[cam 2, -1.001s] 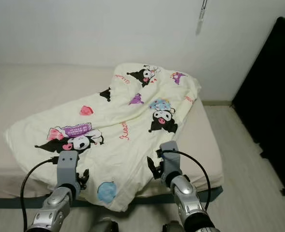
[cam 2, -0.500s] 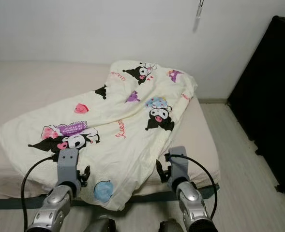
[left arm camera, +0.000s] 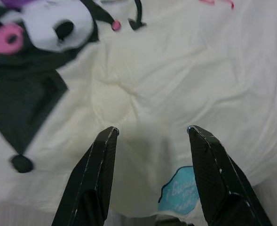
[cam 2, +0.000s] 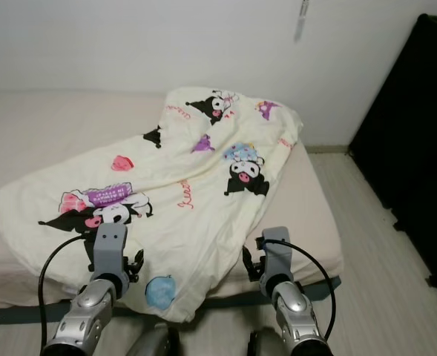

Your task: Clean up the room

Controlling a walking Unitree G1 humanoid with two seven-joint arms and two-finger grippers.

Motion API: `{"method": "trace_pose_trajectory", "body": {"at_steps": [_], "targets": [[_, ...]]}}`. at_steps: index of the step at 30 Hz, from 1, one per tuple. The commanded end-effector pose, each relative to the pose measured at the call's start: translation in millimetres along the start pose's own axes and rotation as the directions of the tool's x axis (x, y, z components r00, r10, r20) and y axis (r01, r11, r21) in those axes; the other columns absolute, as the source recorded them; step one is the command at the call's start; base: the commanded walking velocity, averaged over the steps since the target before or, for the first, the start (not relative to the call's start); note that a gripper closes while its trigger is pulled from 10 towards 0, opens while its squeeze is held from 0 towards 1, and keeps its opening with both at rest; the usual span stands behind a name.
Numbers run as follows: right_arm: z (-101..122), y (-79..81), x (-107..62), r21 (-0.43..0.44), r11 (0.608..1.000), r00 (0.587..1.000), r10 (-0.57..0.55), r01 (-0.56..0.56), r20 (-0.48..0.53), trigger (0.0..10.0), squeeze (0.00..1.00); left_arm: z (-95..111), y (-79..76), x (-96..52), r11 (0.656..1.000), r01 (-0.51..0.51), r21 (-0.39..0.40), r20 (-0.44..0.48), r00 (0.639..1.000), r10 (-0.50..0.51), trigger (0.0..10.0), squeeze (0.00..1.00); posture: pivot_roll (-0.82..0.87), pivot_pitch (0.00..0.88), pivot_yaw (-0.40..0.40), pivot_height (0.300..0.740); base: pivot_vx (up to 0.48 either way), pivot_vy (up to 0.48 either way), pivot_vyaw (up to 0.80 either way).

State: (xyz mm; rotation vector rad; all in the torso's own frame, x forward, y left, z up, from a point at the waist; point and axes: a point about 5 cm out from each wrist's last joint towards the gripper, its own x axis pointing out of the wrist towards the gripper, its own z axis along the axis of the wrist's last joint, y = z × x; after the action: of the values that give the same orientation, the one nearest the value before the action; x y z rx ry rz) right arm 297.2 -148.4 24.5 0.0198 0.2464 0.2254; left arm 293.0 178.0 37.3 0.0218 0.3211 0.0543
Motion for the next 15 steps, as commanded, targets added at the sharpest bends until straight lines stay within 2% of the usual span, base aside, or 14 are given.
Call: {"method": "trace_pose_trajectory", "body": {"at_steps": [1,15], "targets": [[-4.0,-1.9,-3.5,0.015,1.0,1.0,-0.012,0.012,-0.003,10.0,0.0,-5.7,-3.0,-2.5,1.0,0.01,0.008,-0.018,1.0,-0.01,10.0,0.0,0.08,0.158,-0.037,0.601,0.0,0.0,0.0],[-3.5,-1.3,-3.7,0.013,1.0,1.0,-0.006,0.006,0.005,10.0,0.0,-6.8,-2.9,-4.4,1.0,0.02,0.005,-0.023,1.0,-0.02,10.0,0.0,0.09,0.163,-0.036,0.591,0.0,0.0,0.0]]}}
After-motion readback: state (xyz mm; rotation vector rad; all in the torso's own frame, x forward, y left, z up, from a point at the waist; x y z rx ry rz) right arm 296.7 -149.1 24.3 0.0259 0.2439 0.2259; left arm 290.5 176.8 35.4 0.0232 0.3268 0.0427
